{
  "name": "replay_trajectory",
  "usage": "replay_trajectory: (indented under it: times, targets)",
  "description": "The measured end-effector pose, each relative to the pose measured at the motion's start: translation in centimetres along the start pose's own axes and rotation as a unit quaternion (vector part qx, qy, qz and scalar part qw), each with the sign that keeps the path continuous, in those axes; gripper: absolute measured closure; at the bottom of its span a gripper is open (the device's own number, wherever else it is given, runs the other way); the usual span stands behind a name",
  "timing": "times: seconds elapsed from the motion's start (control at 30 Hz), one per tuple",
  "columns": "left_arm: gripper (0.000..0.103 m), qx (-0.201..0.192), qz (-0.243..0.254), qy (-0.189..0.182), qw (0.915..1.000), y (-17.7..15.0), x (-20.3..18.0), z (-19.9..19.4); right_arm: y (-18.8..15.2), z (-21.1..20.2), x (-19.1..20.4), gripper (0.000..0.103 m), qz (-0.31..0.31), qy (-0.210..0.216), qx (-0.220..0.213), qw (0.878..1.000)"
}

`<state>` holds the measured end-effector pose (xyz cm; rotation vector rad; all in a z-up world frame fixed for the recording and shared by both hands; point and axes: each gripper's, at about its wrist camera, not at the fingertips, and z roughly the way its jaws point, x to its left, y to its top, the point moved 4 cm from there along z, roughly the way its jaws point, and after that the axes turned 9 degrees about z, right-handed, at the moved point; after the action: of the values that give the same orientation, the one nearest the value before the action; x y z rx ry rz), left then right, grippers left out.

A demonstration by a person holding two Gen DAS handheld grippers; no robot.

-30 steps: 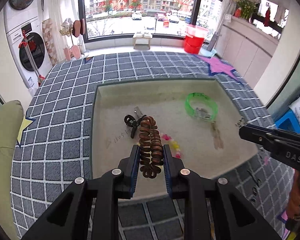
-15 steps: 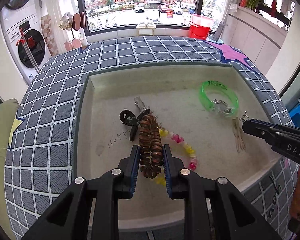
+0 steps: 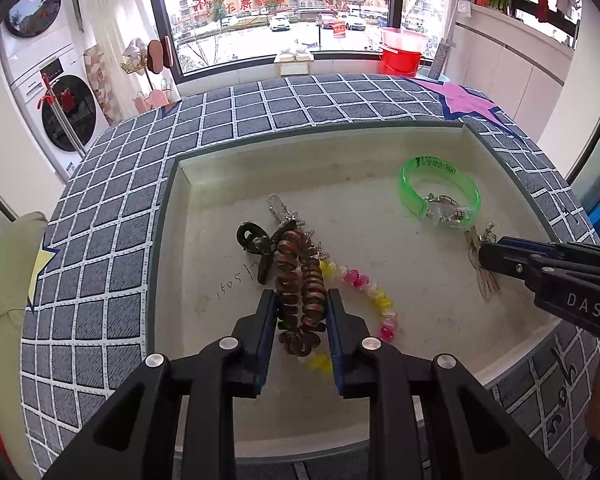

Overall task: Organize jewelry
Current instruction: 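Carry the bead bracelet into the tray with the left tool while the right tool carries the pendant, then open both tools in the tray and withdraw them back over the table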

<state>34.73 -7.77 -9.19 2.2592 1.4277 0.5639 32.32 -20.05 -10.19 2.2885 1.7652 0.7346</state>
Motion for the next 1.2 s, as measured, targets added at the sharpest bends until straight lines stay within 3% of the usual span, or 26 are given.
replay_trajectory:
  times: [0.1, 0.17, 0.3, 0.37, 0.5, 0.53, 0.6, 0.67, 0.93, 0.97, 1.03, 1.2]
  targets:
    - [0.066, -0.004, 0.003, 0.004, 1.0000, -0.1, -0.1, -0.4, 0.0, -0.3, 0.3, 0.063, 0.001, 0.005, -0.002, 1.000]
    - [0.066, -0.006, 0.007, 0.007, 0.9999, -0.2, -0.3, -0.8, 0.0, -0.7, 0.5, 0.048, 0.004, 0.012, -0.008, 1.000]
    - [0.066, -0.015, 0.011, 0.014, 0.9997, -0.3, -0.5, -1.8, 0.1, -1.6, 0.8, 0.044, 0.008, 0.022, -0.014, 1.000]
    - [0.066, -0.020, 0.010, 0.017, 0.9996, -0.3, -0.5, -2.4, 0.0, -2.2, 0.8, 0.034, 0.015, 0.031, -0.016, 0.999]
    - [0.065, -0.030, 0.010, 0.025, 0.9992, -0.6, -0.5, -3.8, -0.1, -3.4, 0.8, 0.033, 0.021, 0.040, -0.022, 0.999]
    - [0.060, -0.030, 0.008, 0.026, 0.9992, -0.7, -0.5, -4.1, -0.2, -3.7, 0.9, 0.030, 0.021, 0.041, -0.024, 0.999]
    - [0.017, -0.039, 0.003, 0.033, 0.9987, -0.9, -0.3, -4.9, -0.3, -4.3, 1.0, 0.019, 0.021, 0.041, -0.029, 0.999]
    - [0.015, -0.065, 0.002, 0.049, 0.9967, -1.2, -0.1, -6.4, -0.4, -5.0, 1.0, 0.019, 0.024, 0.041, -0.037, 0.998]
    - [0.014, -0.064, -0.020, 0.032, 0.9972, -2.6, 0.3, -8.9, -1.4, -7.8, 1.1, 0.019, 0.023, 0.053, -0.049, 0.997]
    - [0.000, -0.062, -0.027, 0.028, 0.9973, -2.9, 0.5, -9.1, -1.6, -8.1, 1.3, 0.017, 0.020, 0.055, -0.051, 0.997]
    - [0.000, -0.069, -0.039, 0.028, 0.9965, -3.5, 0.6, -9.7, -2.0, -9.0, 1.4, 0.001, 0.018, 0.063, -0.058, 0.996]
    - [0.000, -0.065, -0.048, 0.031, 0.9963, -5.2, 0.9, -10.7, -3.2, -11.5, 1.6, 0.000, 0.016, 0.078, -0.105, 0.991]
